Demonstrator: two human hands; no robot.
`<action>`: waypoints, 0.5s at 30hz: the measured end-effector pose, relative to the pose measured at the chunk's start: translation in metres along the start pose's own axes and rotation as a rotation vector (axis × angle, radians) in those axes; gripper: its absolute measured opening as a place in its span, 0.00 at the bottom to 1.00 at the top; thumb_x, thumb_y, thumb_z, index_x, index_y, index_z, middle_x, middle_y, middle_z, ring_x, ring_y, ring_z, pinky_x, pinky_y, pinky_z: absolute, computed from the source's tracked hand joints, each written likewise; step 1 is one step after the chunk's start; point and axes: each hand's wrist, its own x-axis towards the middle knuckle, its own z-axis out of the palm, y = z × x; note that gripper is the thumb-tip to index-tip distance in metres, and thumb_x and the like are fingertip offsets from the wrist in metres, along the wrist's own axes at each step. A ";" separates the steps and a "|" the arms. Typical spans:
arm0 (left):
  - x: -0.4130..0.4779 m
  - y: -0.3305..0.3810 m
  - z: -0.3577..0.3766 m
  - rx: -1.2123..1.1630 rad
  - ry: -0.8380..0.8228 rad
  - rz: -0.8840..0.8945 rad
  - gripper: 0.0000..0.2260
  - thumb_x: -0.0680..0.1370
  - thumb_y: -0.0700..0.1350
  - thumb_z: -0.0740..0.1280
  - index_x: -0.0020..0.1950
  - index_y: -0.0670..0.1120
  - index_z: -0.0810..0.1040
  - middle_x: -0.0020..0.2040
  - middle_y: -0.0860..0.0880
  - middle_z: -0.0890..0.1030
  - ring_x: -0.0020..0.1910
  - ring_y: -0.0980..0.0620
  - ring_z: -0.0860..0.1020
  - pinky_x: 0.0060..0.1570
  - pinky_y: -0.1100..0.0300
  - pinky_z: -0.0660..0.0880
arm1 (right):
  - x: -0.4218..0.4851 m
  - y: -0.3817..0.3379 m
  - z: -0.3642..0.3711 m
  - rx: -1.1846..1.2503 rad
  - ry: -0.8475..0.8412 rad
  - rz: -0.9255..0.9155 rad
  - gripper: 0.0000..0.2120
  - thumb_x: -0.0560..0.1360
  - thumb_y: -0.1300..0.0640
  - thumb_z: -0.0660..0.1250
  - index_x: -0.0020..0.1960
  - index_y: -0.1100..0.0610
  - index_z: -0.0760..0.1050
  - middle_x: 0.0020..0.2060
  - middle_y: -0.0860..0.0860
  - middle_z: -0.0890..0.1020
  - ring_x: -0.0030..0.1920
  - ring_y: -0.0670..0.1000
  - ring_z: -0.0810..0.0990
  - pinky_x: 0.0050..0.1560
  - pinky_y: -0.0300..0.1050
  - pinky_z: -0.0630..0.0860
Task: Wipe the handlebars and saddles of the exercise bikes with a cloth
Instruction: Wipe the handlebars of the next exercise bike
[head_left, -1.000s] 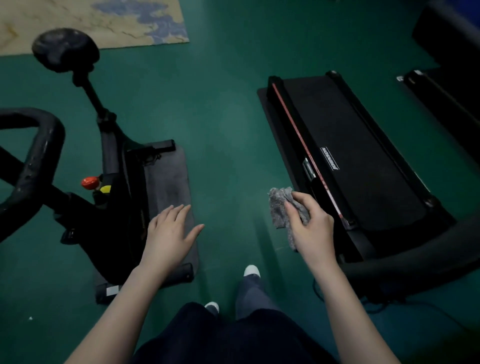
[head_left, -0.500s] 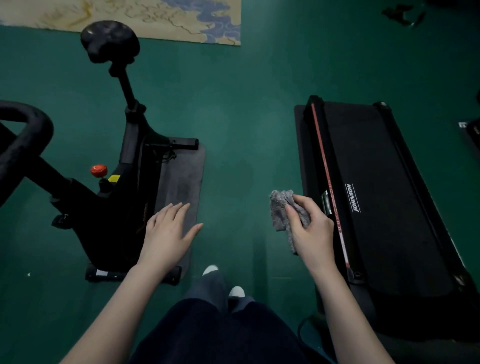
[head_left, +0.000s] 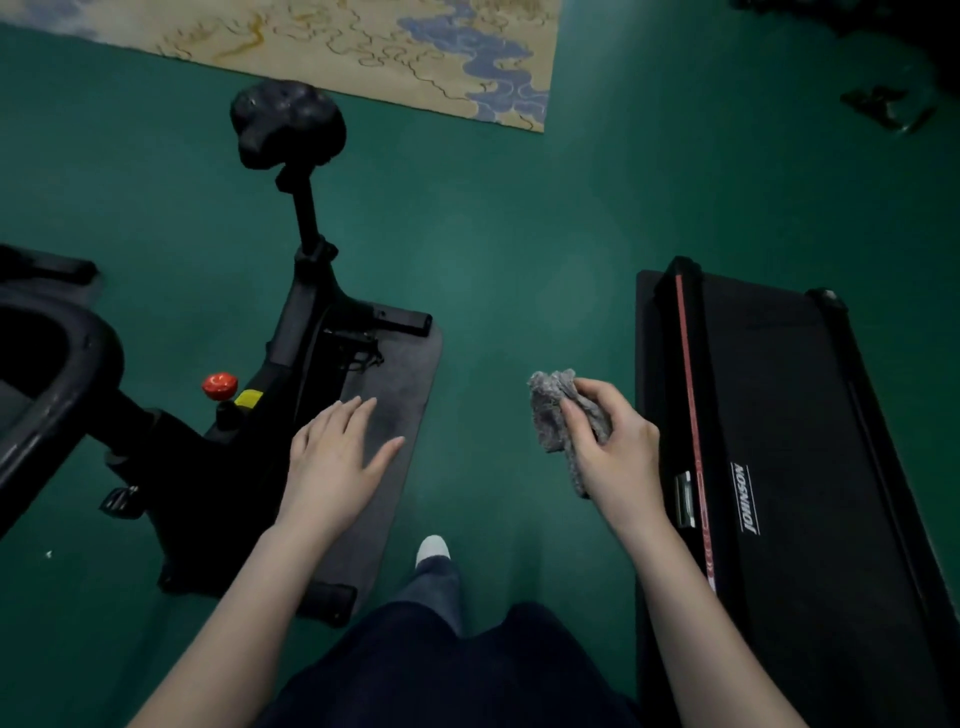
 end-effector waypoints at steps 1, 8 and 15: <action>0.009 -0.003 -0.003 -0.003 0.001 -0.010 0.29 0.79 0.60 0.58 0.75 0.47 0.62 0.74 0.48 0.65 0.75 0.49 0.59 0.71 0.51 0.55 | 0.011 -0.003 0.006 0.004 -0.006 -0.010 0.09 0.75 0.60 0.69 0.55 0.58 0.80 0.46 0.42 0.81 0.49 0.40 0.79 0.53 0.31 0.73; 0.046 -0.024 -0.015 -0.024 0.026 -0.125 0.29 0.79 0.61 0.57 0.76 0.48 0.62 0.75 0.49 0.64 0.75 0.50 0.58 0.72 0.50 0.54 | 0.072 -0.020 0.051 0.027 -0.107 -0.084 0.08 0.75 0.60 0.69 0.54 0.58 0.80 0.45 0.41 0.81 0.48 0.39 0.79 0.51 0.25 0.71; 0.059 -0.040 -0.022 -0.026 0.067 -0.282 0.29 0.78 0.62 0.56 0.75 0.48 0.62 0.74 0.49 0.65 0.75 0.50 0.58 0.72 0.51 0.55 | 0.127 -0.037 0.094 0.059 -0.242 -0.186 0.08 0.75 0.59 0.69 0.53 0.57 0.80 0.45 0.42 0.81 0.48 0.39 0.79 0.51 0.25 0.71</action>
